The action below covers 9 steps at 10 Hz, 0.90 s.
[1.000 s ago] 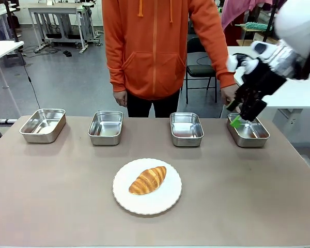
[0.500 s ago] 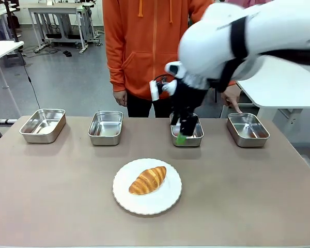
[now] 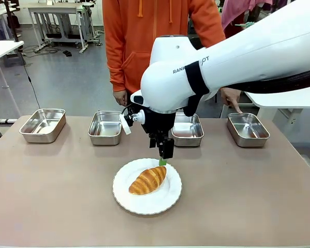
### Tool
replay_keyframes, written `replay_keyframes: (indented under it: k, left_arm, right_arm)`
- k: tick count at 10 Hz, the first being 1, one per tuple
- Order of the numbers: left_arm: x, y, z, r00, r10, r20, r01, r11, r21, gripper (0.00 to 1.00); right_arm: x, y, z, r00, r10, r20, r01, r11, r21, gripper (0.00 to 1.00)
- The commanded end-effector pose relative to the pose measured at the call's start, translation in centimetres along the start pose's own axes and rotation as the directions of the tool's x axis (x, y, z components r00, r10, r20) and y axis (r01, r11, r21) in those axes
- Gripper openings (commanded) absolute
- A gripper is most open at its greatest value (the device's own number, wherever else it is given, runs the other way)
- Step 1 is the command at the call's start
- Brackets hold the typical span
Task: Place the bread in the container.
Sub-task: Place the Butter Roll into the Airtight Container indicated by the human.
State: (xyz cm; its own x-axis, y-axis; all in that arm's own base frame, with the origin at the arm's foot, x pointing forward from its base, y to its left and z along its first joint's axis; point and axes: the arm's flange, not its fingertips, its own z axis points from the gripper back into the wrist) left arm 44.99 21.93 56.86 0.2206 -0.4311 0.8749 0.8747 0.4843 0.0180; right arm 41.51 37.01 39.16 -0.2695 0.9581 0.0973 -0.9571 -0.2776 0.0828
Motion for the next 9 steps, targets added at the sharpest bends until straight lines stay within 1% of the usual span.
replay_keyframes:
  k: [1, 3, 4, 5, 6, 7, 8, 9]
  left_arm:
    - [0.2, -0.2, 0.1, 1.000, -0.012, 0.009, 0.012, 1.000, -0.006, 1.00]
    - [0.2, -0.2, 0.1, 1.000, -0.012, 0.009, 0.012, 1.000, -0.006, 1.00]
    - [0.2, -0.2, 0.1, 1.000, -0.012, 0.009, 0.012, 1.000, -0.006, 1.00]
    - [0.2, -0.2, 0.1, 1.000, -0.012, 0.009, 0.012, 1.000, -0.006, 1.00]
    - [0.2, -0.2, 0.1, 1.000, -0.012, 0.009, 0.012, 1.000, -0.006, 1.00]
    - [0.2, -0.2, 0.1, 1.000, -0.012, 0.009, 0.012, 1.000, -0.006, 1.00]
    - [0.2, -0.2, 0.1, 1.000, -0.012, 0.009, 0.012, 1.000, -0.006, 1.00]
    - [0.2, -0.2, 0.1, 1.000, -0.012, 0.009, 0.012, 1.000, -0.006, 1.00]
  right_arm:
    - [0.1, -0.2, -0.1, 1.000, -0.007, 0.003, 0.007, 1.000, -0.031, 1.00]
    - [0.1, -0.2, -0.1, 1.000, -0.007, 0.003, 0.007, 1.000, -0.031, 1.00]
    - [-0.1, -0.1, 0.1, 1.000, -0.002, 0.000, 0.002, 1.000, -0.002, 1.00]
    - [1.4, 1.2, -0.6, 0.999, -0.015, -0.035, 0.014, 0.999, -0.029, 1.00]
    - [2.5, 2.3, -0.9, 0.999, 0.003, -0.044, -0.006, 0.999, -0.050, 1.00]
    - [3.4, 3.3, -1.2, 0.998, 0.029, -0.052, -0.032, 0.997, -0.064, 1.00]
    - [3.7, 3.7, -1.5, 0.998, 0.026, -0.052, -0.030, 0.995, -0.093, 1.00]
    - [4.1, 4.1, -2.2, 0.996, 0.026, -0.088, -0.035, 0.994, -0.107, 1.00]
